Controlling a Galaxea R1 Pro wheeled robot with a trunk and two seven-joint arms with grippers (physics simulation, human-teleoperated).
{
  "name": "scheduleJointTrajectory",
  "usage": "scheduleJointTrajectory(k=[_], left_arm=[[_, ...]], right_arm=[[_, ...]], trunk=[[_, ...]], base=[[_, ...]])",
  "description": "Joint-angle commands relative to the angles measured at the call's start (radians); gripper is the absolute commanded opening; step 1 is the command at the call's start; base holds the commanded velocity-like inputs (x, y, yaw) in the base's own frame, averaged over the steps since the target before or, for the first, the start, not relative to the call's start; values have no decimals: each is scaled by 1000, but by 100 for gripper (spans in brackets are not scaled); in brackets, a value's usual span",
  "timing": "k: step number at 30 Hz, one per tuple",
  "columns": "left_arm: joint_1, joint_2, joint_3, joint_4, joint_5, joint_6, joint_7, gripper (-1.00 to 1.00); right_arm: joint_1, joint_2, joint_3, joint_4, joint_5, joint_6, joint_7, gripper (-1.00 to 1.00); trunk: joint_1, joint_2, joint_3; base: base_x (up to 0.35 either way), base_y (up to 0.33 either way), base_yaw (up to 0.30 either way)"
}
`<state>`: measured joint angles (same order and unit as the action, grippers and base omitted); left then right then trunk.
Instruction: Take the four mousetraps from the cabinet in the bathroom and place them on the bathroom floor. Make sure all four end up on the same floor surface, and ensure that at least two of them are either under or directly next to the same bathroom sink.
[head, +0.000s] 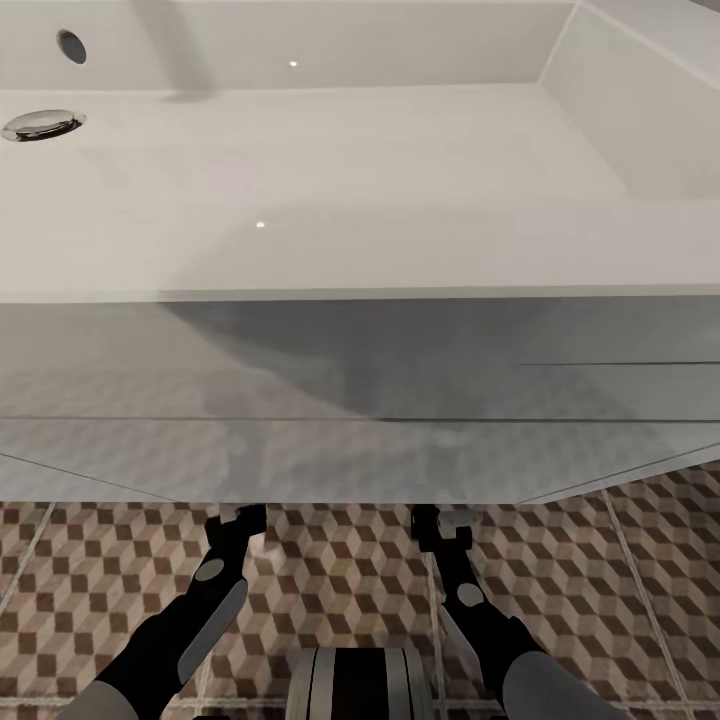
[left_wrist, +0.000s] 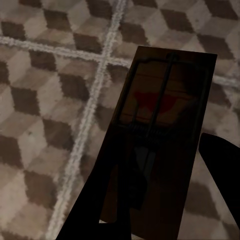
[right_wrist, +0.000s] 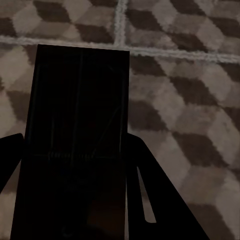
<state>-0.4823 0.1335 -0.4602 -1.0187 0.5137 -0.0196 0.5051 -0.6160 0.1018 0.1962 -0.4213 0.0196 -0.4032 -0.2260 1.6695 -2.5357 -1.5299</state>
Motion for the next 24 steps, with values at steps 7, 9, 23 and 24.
scheduleJointTrajectory(k=[7,9,23,24], left_arm=[[-1,1,-6,-4,8,0,14,-100],[-1,1,-5,-4,8,0,14,-100],[-1,4,-5,4,5,2,8,-100],[-1,3,-5,4,5,2,7,-100]], right_arm=[[-1,-1,6,8,0,-10,-7,-100],[-1,-1,6,9,0,-10,-7,-100],[-1,-1,3,9,6,-7,-7,-100],[-1,-1,3,9,6,-7,-7,-100]], trunk=[[0,0,-1],[0,0,-1],[0,0,-1],[0,0,-1]], base=[[0,0,0],[0,0,0],[0,0,0],[0,0,0]])
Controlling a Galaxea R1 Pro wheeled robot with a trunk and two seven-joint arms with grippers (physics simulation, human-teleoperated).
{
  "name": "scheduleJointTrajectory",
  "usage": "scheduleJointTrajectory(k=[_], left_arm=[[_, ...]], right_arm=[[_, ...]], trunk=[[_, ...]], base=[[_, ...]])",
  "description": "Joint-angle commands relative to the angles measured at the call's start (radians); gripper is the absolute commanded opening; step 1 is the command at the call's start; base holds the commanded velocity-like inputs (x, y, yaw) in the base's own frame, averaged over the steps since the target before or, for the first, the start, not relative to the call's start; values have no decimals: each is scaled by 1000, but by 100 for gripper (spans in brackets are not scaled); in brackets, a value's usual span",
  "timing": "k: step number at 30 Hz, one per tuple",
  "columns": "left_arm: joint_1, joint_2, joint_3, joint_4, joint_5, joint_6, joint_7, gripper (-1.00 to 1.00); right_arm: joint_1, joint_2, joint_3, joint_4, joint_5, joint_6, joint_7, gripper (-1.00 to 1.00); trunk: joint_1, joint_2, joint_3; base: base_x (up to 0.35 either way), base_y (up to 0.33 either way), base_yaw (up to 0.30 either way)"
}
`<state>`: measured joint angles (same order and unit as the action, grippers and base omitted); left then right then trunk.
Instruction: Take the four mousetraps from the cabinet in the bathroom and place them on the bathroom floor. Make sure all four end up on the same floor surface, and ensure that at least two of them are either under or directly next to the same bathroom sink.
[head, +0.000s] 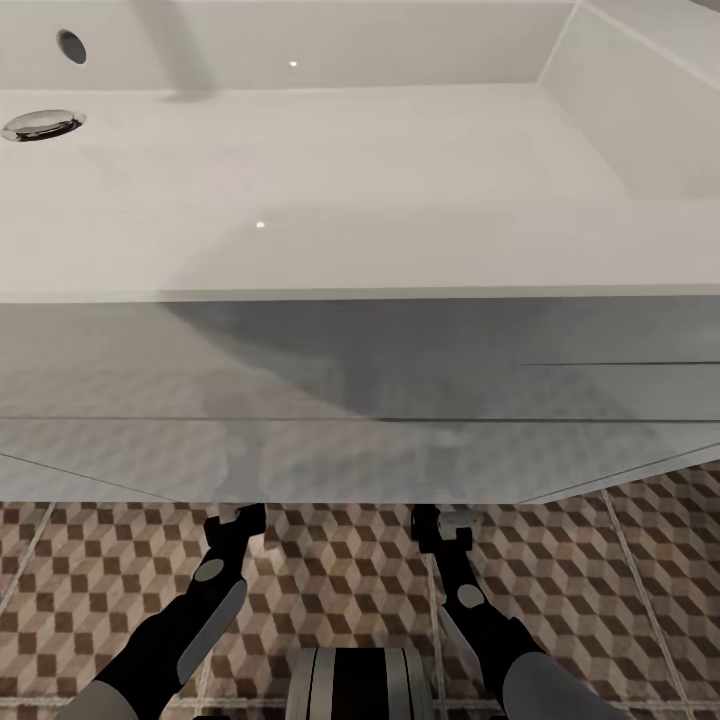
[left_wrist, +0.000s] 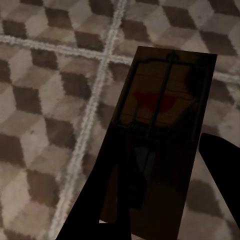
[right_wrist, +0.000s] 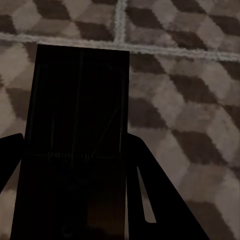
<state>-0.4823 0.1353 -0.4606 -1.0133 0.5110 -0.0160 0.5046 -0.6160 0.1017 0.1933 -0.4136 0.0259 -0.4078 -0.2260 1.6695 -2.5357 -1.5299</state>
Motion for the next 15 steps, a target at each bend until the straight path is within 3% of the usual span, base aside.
scheduleJointTrajectory(k=[1,15], left_arm=[[-1,1,-5,-1,8,-1,8,-100],[-1,-1,-9,-9,11,-2,15,-100]], right_arm=[[-1,0,6,1,0,-2,-7,-100],[-1,0,6,-7,-2,-2,-7,-100]], trunk=[[0,0,-1],[0,0,-1]], base=[[0,0,0],[0,0,0]])
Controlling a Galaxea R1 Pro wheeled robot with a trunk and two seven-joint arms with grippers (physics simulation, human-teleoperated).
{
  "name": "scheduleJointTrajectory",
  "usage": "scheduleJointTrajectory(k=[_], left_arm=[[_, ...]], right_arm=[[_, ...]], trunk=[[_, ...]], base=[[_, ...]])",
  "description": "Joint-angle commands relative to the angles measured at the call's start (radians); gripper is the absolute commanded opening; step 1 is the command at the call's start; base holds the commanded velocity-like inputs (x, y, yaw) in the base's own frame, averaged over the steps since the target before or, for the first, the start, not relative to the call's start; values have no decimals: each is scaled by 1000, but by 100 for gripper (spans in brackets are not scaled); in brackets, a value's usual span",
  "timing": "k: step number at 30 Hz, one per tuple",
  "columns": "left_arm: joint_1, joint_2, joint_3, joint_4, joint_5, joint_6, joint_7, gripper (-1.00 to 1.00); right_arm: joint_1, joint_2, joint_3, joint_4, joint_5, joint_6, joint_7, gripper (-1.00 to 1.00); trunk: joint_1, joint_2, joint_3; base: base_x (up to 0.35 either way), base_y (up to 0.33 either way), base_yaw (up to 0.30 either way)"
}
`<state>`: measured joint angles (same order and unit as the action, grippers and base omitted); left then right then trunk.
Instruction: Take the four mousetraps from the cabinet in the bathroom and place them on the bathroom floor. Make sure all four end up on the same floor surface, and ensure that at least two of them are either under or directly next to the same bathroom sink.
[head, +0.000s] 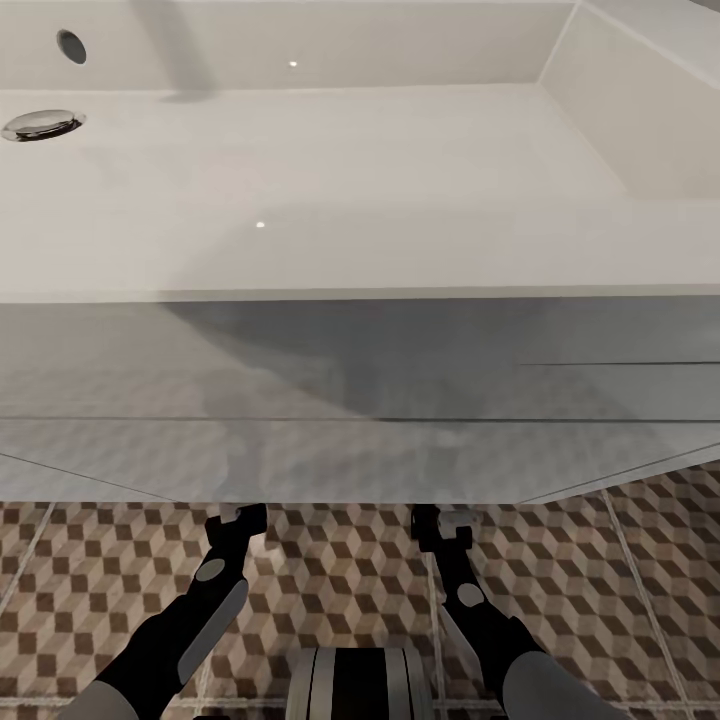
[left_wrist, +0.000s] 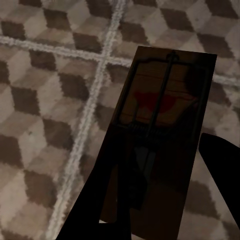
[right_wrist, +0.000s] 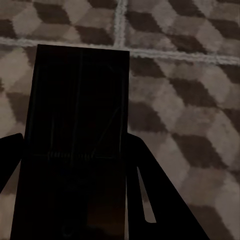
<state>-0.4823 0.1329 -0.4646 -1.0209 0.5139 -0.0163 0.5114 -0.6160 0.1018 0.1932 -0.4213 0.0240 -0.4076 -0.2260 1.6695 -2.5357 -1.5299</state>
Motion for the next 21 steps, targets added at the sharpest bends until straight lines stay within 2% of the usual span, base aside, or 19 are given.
scheduleJointTrajectory(k=[1,12,21], left_arm=[[-1,1,-5,-1,8,-2,8,-100],[-1,1,-6,-2,8,-3,15,-100],[-1,1,-6,-2,8,-2,13,-100]], right_arm=[[-1,-1,6,1,-1,-2,-7,-100],[-1,-1,6,1,2,-2,-7,-100],[-1,-1,6,1,2,-4,-7,-100]], trunk=[[0,0,-1],[4,-3,-39],[4,-3,-39]], base=[[0,0,0],[0,0,0],[0,0,0]])
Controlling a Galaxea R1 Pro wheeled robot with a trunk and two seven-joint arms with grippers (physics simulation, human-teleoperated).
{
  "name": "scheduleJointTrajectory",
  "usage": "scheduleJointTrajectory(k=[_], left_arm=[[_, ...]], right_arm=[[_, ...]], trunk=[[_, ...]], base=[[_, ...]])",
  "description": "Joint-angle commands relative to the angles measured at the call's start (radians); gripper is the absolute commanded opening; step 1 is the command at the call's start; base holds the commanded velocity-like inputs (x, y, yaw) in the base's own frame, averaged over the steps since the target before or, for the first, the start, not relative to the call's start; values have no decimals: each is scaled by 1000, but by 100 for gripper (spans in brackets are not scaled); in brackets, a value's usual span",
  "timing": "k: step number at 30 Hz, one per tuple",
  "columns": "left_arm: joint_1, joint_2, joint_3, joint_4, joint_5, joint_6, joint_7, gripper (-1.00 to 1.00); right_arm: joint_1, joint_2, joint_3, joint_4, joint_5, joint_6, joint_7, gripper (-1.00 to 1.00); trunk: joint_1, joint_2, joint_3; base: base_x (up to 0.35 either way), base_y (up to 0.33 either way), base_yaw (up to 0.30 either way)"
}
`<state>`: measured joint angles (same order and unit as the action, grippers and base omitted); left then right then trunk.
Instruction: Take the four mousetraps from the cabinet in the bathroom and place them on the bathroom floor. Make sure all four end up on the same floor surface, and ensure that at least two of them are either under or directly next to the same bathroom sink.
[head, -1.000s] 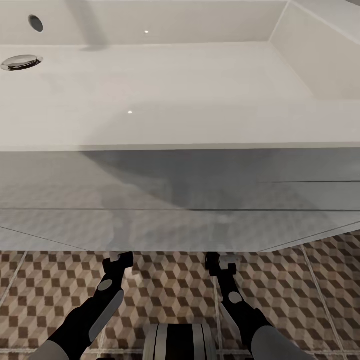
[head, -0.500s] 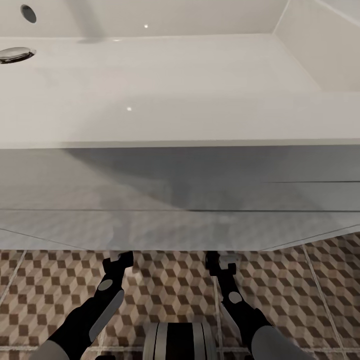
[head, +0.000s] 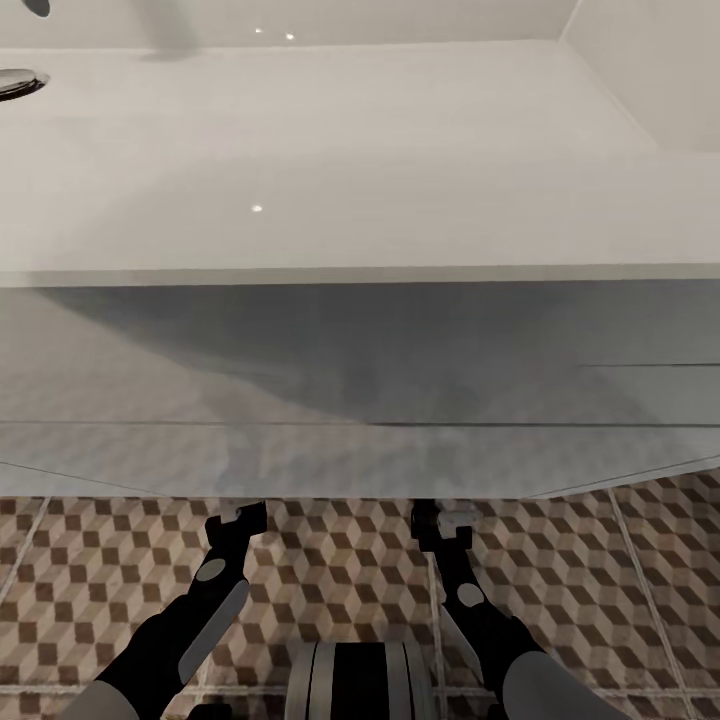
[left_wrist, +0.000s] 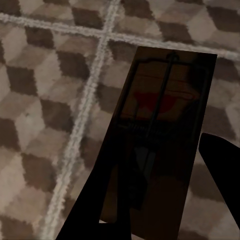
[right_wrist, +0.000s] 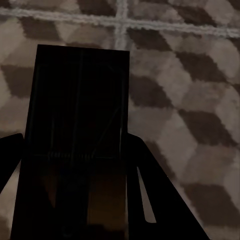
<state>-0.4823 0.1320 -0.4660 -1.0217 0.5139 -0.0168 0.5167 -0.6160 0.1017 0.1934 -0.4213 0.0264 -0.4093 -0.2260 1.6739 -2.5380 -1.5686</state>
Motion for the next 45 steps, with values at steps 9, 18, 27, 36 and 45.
scheduleJointTrajectory(k=[9,18,27,36,45], left_arm=[[-1,1,-5,-1,8,-3,8,-100],[-1,1,-5,0,8,-2,8,-100],[-1,1,-6,0,9,-1,4,-100],[-1,1,-2,0,9,0,3,-100],[-1,0,-8,1,12,1,-5,-100]], right_arm=[[-1,0,6,-1,3,-2,-7,-100],[-1,-2,6,-4,4,-2,-7,-100],[-1,-2,6,-5,4,-2,-8,-100],[-1,-2,6,-5,4,-2,-8,-100],[-2,-2,6,-4,3,2,-8,-100]], trunk=[[0,0,-1],[1,-1,-8],[1,-1,-12],[1,-1,-12],[1,-1,-12]], base=[[0,0,0],[0,0,0],[0,0,0],[0,0,0],[0,0,0]])
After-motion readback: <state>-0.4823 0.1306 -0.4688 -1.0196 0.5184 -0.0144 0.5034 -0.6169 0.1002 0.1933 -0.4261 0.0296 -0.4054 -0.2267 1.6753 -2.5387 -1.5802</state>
